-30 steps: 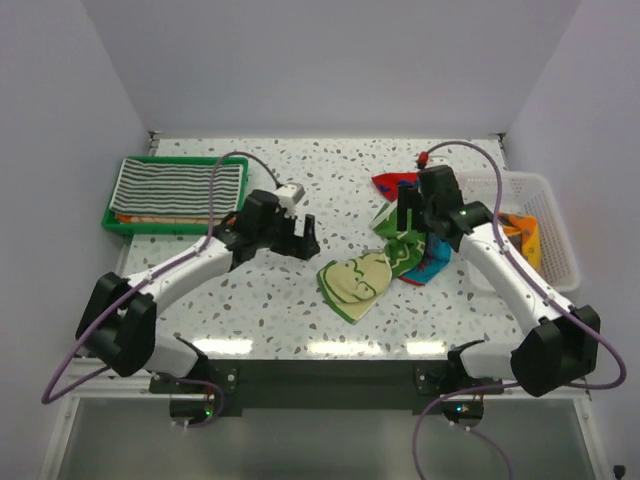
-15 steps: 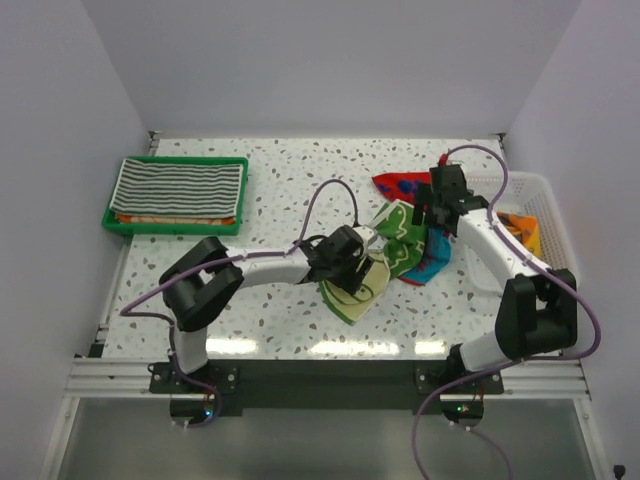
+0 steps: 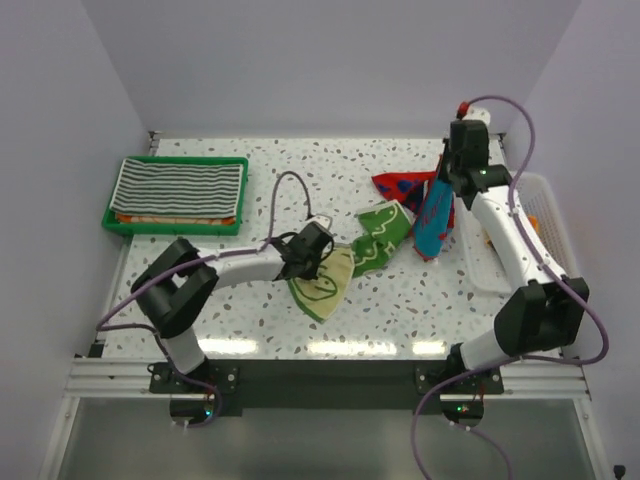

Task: Fold and stack the towels
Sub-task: Flatten out the crumpled towel

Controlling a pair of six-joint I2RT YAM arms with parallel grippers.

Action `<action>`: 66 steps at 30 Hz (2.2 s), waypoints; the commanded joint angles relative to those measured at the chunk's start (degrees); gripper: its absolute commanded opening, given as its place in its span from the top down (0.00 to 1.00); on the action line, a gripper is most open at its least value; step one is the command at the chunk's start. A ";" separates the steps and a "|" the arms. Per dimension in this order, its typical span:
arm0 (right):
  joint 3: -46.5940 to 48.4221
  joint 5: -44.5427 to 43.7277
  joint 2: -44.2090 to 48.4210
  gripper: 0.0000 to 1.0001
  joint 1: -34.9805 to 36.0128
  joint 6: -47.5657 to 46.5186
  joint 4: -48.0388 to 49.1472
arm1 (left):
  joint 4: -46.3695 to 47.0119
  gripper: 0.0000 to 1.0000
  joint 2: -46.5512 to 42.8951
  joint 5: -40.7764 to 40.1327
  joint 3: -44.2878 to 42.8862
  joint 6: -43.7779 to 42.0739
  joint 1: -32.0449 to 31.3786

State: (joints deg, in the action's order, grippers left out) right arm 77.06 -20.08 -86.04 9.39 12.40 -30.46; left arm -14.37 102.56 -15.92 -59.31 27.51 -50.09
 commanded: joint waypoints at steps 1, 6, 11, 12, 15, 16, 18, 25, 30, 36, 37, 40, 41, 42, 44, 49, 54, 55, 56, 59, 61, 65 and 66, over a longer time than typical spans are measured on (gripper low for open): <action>11.68 -8.74 4.56 1.00 -3.40 -4.66 1.89 | -9.71 0.93 -5.78 -4.82 7.79 3.69 7.62; 17.60 -18.31 7.02 1.00 -9.20 -5.37 5.84 | -10.33 0.93 -11.50 -3.51 10.44 3.52 10.36; 18.21 -22.29 11.68 1.00 -15.62 -6.42 14.71 | -9.45 0.93 -11.95 -0.43 10.88 3.78 10.36; 19.61 -23.24 11.77 1.00 -16.85 -7.12 15.51 | -9.45 0.93 -11.51 -0.16 10.71 3.52 10.36; 22.69 -24.75 10.46 1.00 -18.61 -10.02 17.10 | -9.36 0.93 -11.16 0.28 10.53 3.34 10.36; 23.13 -25.01 10.11 1.00 -18.96 -10.64 16.75 | -9.27 0.93 -11.24 0.45 10.53 3.26 10.36; 22.53 -24.14 9.75 1.00 -19.58 -10.47 16.14 | -9.10 0.93 -11.33 0.72 10.35 3.25 10.36; 4.79 -17.20 10.98 1.00 -20.37 -1.95 12.53 | -7.96 0.92 -10.54 4.84 9.74 3.17 10.36; -6.37 -10.00 8.44 0.99 -20.55 3.84 11.56 | -7.07 0.92 -10.98 7.21 10.00 3.25 10.36; -5.69 0.53 6.05 0.34 -18.71 7.46 3.39 | -5.23 0.91 -11.07 11.61 10.18 4.13 10.36; -5.60 1.78 7.28 0.26 -17.49 7.20 2.78 | -4.79 0.90 -10.98 13.10 10.26 4.39 10.36; -5.25 6.18 8.17 0.19 -8.36 5.35 1.81 | -3.39 0.90 -10.28 17.65 10.44 5.45 10.36; -5.16 7.32 7.82 0.18 -3.46 5.61 1.20 | -2.77 0.90 -10.10 19.07 10.79 6.24 10.36; -5.42 8.46 7.64 0.18 -1.06 5.79 1.02 | -2.25 0.90 -10.36 20.57 11.23 6.68 10.27; -7.52 12.42 6.85 0.18 5.51 5.70 2.76 | -0.06 0.89 -12.55 25.22 13.60 8.52 10.01; -8.86 18.14 -0.08 0.24 14.58 3.69 8.04 | -1.00 0.88 -19.31 25.24 17.73 10.63 5.18; -4.90 19.90 -9.74 0.28 18.03 1.66 7.17 | -2.76 0.75 -25.56 22.44 20.90 13.62 3.33; -5.16 19.90 -10.02 0.28 18.38 1.83 7.51 | -3.29 0.61 -27.40 19.90 20.73 13.63 3.33; -6.21 19.90 -10.20 0.28 18.91 2.10 7.87 | -4.69 0.54 -28.11 18.83 20.29 13.28 3.33; -9.28 19.90 -10.29 0.29 18.91 3.41 9.36 | -7.16 0.33 -29.79 14.18 17.39 11.00 1.58; -10.52 21.03 -10.90 0.30 18.83 3.59 10.42 | -7.08 0.26 -29.44 13.72 15.64 8.89 -0.18; -11.66 20.17 -13.01 0.34 18.83 3.50 10.33 | -5.67 0.25 -25.85 15.39 12.12 6.42 -2.82; -11.75 20.16 -13.27 0.35 18.83 3.42 10.94 | -5.84 0.24 -24.62 15.22 11.07 6.07 -4.04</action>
State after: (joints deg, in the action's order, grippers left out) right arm 65.76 -0.43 -98.43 28.27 15.59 -22.31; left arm -20.99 75.48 0.43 -43.88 36.71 -52.05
